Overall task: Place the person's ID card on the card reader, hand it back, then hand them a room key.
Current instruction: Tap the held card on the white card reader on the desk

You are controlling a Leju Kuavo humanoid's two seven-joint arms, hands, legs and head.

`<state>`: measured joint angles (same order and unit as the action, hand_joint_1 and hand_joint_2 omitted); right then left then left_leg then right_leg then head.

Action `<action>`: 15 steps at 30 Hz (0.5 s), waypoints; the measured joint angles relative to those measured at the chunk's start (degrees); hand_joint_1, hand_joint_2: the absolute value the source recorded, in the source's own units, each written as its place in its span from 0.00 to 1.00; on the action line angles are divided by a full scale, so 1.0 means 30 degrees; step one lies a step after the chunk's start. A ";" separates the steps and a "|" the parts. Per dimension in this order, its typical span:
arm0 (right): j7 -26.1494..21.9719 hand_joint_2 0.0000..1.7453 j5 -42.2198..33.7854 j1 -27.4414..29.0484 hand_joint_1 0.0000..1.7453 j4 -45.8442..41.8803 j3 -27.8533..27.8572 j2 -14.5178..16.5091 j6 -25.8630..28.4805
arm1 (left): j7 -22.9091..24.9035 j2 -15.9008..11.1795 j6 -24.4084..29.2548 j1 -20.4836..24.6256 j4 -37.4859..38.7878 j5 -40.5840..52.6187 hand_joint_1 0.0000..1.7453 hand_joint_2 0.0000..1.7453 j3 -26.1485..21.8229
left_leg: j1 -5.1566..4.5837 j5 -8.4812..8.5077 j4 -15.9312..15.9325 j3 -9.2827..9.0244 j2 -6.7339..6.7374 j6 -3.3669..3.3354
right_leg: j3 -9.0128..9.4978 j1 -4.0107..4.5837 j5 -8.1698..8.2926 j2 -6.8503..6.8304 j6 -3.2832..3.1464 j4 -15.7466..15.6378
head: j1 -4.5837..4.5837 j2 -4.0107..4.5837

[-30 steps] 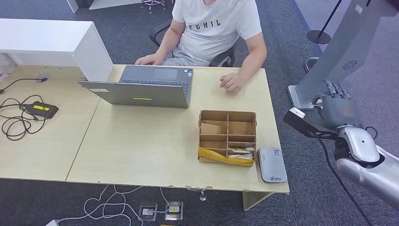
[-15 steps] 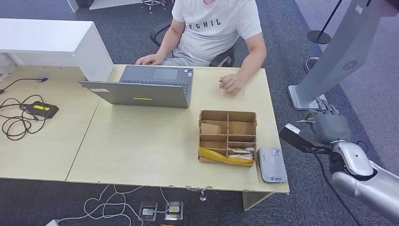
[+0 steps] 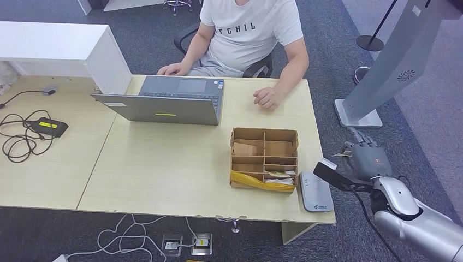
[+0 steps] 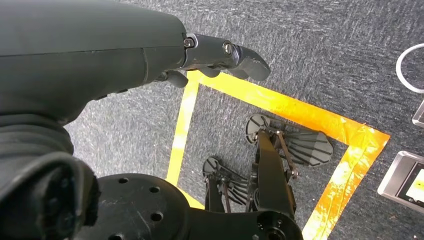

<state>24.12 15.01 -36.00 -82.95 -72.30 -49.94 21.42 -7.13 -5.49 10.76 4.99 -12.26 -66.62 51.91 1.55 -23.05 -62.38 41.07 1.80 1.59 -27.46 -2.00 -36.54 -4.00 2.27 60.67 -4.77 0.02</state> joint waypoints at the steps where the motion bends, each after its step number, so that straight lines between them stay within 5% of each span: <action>1: -0.0069 1.00 -0.0078 0.0087 1.00 0.0036 0.0047 0.0056 0.0009 | 0.0000 0.0004 0.0029 0.0000 0.0000 -0.0042 0.00 0.00 0.0000 | 0.0000 0.0000 0.0000 0.0000 0.0000 0.0000 | 0.0000 0.0000 0.0000 0.0000 0.0000 0.0000 | 0.0002 0.0000; 15: -0.0359 1.00 -0.0330 0.1588 1.00 0.0164 0.0567 0.0579 0.0013 | 0.0168 0.0067 0.0255 0.0000 0.0000 -0.0459 0.00 0.00 0.0000 | 0.0001 0.0000 0.0000 0.0000 0.0000 0.0000 | -0.0002 0.0000 0.0000 0.0000 0.0000 0.0000 | 0.0002 0.0000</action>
<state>23.05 14.02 -31.24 -82.46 -70.60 -48.20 21.46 -6.62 -5.28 11.53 4.99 -12.26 -68.00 51.91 1.56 -23.05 -62.38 41.07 1.80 1.59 -27.47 -2.00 -36.55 -4.00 2.27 60.67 -4.77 0.02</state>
